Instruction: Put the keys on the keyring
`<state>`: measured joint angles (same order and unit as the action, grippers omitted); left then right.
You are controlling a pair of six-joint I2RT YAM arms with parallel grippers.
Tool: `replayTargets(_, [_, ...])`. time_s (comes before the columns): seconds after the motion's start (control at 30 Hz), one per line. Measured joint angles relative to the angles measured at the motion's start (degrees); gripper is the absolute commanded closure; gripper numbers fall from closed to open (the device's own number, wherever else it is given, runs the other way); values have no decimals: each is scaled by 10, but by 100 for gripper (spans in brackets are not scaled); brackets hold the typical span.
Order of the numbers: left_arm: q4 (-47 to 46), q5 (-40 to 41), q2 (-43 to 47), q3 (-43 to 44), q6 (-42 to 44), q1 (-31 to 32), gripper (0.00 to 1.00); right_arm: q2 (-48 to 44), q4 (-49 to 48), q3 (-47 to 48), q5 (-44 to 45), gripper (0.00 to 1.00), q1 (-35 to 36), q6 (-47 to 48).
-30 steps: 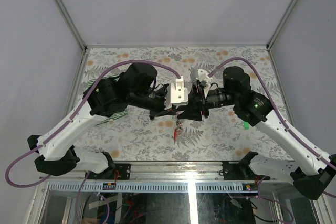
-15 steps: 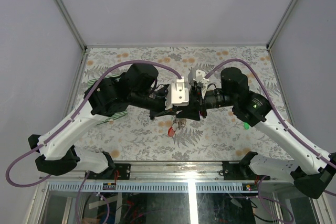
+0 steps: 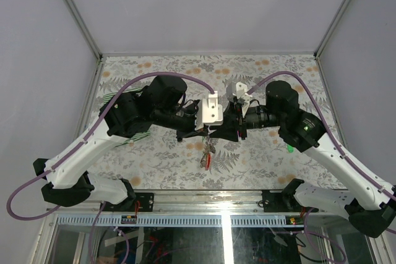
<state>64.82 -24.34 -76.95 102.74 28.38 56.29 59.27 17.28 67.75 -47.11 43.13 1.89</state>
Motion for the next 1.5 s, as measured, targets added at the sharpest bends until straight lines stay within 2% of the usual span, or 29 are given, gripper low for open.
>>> replayTargets(0.2, [0,3,0,0,0,1,100,2,-4,0,-3,79,0,-2])
replayTargets(0.27, [0,5,0,0,0,1,100,3,-4,0,-5,78,0,-2])
replayTargets(0.43, [0,9,0,0,0,3,100,3,-4,0,-4,70,0,-2])
replayTargets(0.57, [0,9,0,0,0,3,100,7,-4,0,-5,70,0,-1])
replayTargets(0.67, [0,10,0,0,0,3,100,7,-4,0,-5,78,0,-1])
replayTargets(0.83, [0,16,0,0,0,3,100,7,-4,0,-12,100,0,1])
replayTargets(0.97, [0,17,0,1,-1,3,99,7,-4,0,-16,100,0,2])
replayTargets(1.2, [-26,18,18,-13,-12,4,80,-7,-25,-9,-8,100,0,4])
replayTargets(1.33, [-90,14,73,-55,-28,4,68,-29,-47,-13,-5,100,0,1])
replayTargets(1.5, [-199,-3,168,-136,-61,6,62,-60,-79,-13,-17,100,0,-3])
